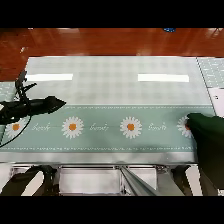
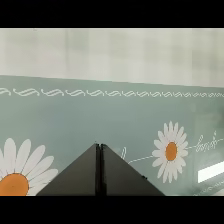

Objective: Fold the shirts.

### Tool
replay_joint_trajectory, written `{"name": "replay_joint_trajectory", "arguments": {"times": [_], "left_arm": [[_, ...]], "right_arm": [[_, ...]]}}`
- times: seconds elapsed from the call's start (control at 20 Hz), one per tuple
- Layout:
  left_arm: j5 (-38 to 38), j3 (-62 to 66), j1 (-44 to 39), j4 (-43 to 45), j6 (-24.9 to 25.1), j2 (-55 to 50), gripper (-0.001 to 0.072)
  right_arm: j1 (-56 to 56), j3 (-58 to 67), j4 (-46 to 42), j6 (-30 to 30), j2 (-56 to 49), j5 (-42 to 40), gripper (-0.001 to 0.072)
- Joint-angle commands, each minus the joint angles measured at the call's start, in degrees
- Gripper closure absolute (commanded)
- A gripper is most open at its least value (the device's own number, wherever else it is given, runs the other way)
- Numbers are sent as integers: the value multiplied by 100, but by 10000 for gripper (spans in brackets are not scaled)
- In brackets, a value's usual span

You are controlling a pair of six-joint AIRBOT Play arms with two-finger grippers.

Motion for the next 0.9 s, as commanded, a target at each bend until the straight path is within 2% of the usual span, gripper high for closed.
{"name": "replay_joint_trajectory", "arguments": {"times": [0.0,0.05,0.1,0.15,0.25,0.3,0.35,0.4,0.5,0.55,0.6,0.7,0.75,0.85], "left_arm": [[79,-2,-109,-28,127,-4,685],[144,-2,-181,-28,125,-4,685],[249,-2,-264,-28,125,-4,685],[391,-2,-348,-28,125,-4,685],[728,-2,-527,-37,125,-4,685],[935,4,-592,-55,125,-4,685],[1097,55,-619,-55,122,-4,685],[1241,177,-614,-92,122,-4,685],[1469,599,-643,-269,127,-17,685],[1488,898,-717,-350,129,-74,685],[1416,1307,-863,-339,157,-197,686],[975,2249,-1241,-87,225,-601,686],[699,2728,-1458,326,109,-844,687],[201,3530,-1864,1742,-811,-1364,687]], "right_arm": [[-295,-706,-1897,278,511,251,677],[-295,-826,-1961,299,570,245,533],[-295,-909,-1958,317,573,247,329],[-295,-970,-1941,317,553,223,300],[-295,-968,-1591,278,448,42,300],[-295,-968,-1333,275,358,-15,317],[-295,-968,-739,254,278,-129,439],[-280,-968,468,50,184,-350,687],[273,-968,3856,-476,-105,-1165,686],[927,-968,4903,-590,-254,-1766,686],[1764,-929,5062,-638,-365,-2398,686],[3705,-734,4026,-505,-704,-3366,686],[4642,-590,3355,-328,-981,-3624,686],[6255,-149,1790,52,-1749,-3733,686]]}}
